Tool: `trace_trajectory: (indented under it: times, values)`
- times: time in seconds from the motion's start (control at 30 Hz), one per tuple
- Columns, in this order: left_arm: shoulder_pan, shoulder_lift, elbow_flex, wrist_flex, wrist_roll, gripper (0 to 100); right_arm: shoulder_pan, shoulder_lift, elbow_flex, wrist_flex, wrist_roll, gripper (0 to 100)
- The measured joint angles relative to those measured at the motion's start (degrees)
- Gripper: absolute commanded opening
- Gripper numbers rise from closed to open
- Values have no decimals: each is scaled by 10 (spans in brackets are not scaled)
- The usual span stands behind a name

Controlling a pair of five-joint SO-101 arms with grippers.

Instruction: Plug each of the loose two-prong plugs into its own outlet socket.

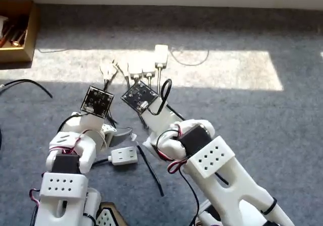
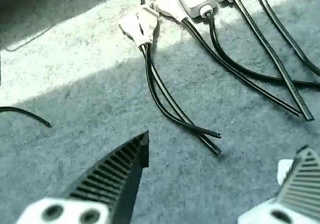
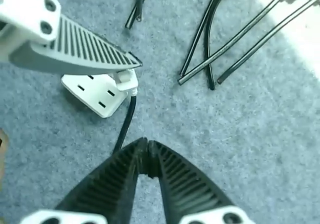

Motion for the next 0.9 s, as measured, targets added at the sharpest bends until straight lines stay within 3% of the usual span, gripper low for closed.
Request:
trace_trajectory:
  times: [0.1,0.3,0.5,0.67,0.9]
  values:
    - [0,0,0,0,0,421,2,-1,25,-19,0,6]
    - [0,0,-16,0,3,421,4,0,207,-209,0,6]
    - [7,0,-101,57,104,421,4,0,235,-275,-25,6]
    - [44,0,-147,126,144,421,4,-1,239,-327,-63,7]
    - [7,0,-150,122,148,421,1,-2,268,-320,-77,159]
